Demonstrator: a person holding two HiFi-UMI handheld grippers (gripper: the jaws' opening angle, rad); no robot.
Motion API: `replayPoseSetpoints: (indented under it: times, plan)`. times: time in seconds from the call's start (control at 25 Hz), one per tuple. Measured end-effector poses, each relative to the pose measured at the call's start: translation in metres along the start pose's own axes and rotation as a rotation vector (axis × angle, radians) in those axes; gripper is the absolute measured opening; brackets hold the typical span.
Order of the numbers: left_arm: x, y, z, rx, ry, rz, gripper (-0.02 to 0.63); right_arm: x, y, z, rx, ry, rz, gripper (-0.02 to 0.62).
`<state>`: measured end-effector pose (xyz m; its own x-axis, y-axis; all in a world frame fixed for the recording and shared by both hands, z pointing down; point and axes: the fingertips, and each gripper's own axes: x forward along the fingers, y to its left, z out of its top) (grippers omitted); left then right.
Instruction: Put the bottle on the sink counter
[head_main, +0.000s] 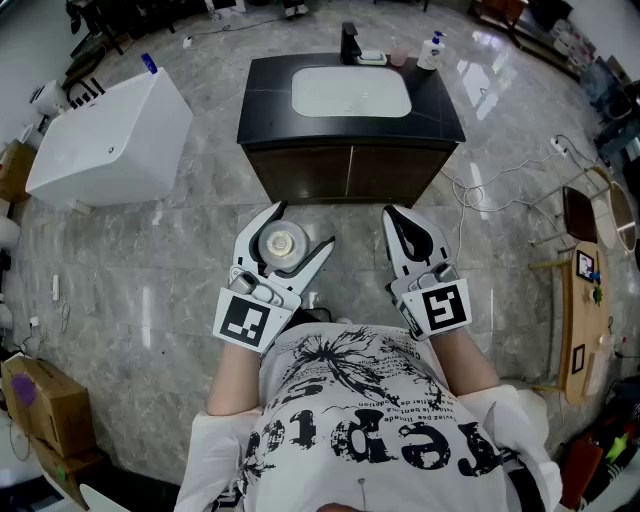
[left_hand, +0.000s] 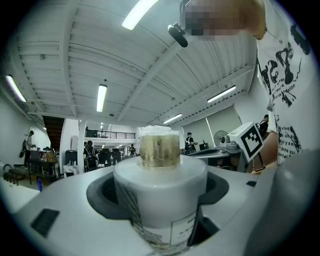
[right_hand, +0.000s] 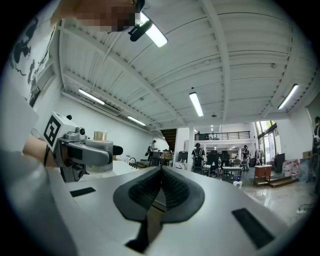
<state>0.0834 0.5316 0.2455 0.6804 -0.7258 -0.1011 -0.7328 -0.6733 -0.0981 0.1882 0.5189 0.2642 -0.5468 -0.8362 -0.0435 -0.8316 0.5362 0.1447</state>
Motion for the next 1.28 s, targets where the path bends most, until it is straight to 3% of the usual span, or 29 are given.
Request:
replayPoseSetpoints:
  times: [0.76, 1.04, 1.28]
  plan:
    - [0.040, 0.019, -0.020, -0.021, 0.022, 0.004, 0.348, 0.028, -0.033, -0.022, 0.050, 0.006, -0.007, 0.015]
    - [0.073, 0.082, -0.038, -0.025, 0.013, -0.026, 0.348, 0.102, -0.049, -0.039, 0.070, 0.019, -0.007, 0.014]
    - [0.121, 0.178, -0.050, -0.022, 0.009, -0.069, 0.348, 0.212, -0.068, -0.044, 0.087, 0.026, -0.050, 0.015]
